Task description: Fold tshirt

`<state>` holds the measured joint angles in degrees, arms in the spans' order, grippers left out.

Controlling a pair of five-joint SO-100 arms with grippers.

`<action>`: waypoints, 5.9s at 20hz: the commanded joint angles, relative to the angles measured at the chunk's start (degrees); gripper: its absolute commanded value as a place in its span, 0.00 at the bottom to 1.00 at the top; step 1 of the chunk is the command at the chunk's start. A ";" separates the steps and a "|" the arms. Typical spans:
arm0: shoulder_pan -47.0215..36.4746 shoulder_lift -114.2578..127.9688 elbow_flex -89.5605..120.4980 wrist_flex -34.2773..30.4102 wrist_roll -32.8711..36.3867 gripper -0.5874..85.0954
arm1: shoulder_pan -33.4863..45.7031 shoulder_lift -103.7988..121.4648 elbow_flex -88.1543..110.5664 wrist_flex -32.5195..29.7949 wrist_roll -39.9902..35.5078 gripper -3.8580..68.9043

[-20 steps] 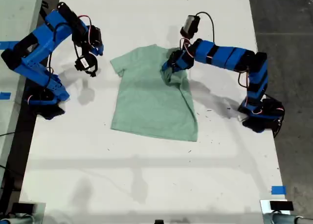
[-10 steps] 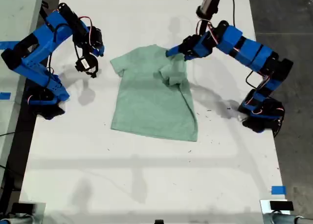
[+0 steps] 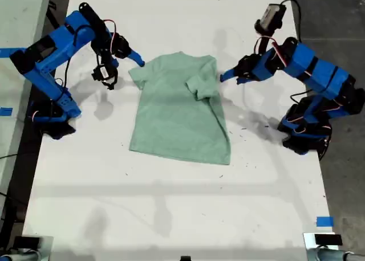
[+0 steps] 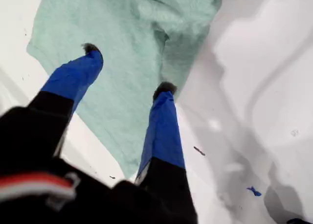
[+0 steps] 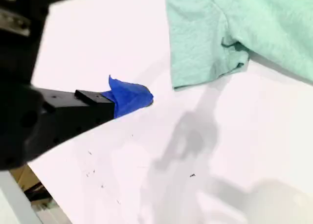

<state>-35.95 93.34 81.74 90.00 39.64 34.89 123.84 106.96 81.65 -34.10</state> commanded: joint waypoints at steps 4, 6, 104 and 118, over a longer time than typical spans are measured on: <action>-3.25 -5.71 -4.13 0.00 3.96 0.49 | -1.05 7.65 2.90 -0.88 1.41 0.30; -4.48 -7.65 -1.23 -5.01 4.31 0.47 | -1.05 8.00 3.16 -0.26 1.14 0.31; 32.87 16.08 20.39 1.41 -24.43 0.27 | -25.31 -33.22 2.81 -14.41 6.50 0.02; 33.75 16.26 19.95 0.97 -24.52 0.25 | -30.59 -49.92 -18.81 -29.53 22.50 0.01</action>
<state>-3.52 106.88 102.48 91.32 15.73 4.04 74.36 86.31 60.64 -13.01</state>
